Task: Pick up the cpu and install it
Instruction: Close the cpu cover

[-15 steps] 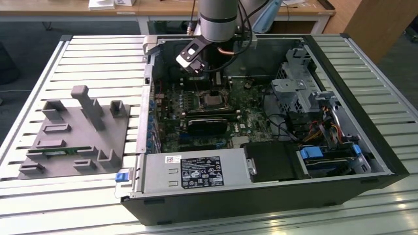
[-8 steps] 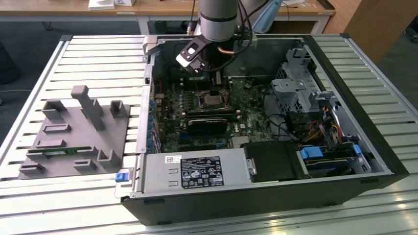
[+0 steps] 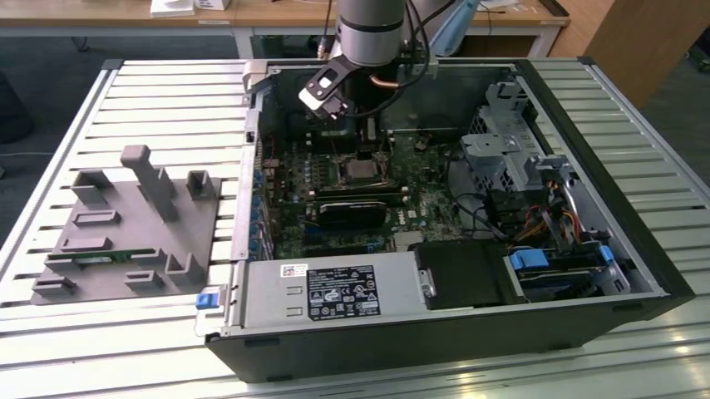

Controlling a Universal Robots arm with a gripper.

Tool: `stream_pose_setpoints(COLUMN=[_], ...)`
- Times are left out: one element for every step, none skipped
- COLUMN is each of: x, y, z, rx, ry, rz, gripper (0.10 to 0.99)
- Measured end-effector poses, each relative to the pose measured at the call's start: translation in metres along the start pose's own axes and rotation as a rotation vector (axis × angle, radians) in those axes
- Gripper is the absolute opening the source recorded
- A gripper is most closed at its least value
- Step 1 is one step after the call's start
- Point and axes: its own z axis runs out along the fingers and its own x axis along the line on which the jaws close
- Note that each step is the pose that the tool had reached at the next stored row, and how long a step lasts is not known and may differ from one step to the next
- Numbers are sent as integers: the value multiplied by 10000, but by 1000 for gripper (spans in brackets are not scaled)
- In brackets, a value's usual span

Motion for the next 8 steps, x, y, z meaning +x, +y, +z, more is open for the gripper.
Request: stream_pose_setpoints(x=[0, -1, -1, -1, -2, -2, -2, -3], y=[1, 1, 2, 2, 2, 2, 3, 3], z=[-29, -36, -43, -49, -57, -65, -73, -81], rx=[0, 0, 0, 0, 0, 0, 0, 0], ry=[0, 0, 0, 0, 0, -1, -1, -1], rz=[-1, -1, -1, 1, 1, 0, 0, 0], gripper=[106, 106, 106, 106, 106, 106, 106, 106])
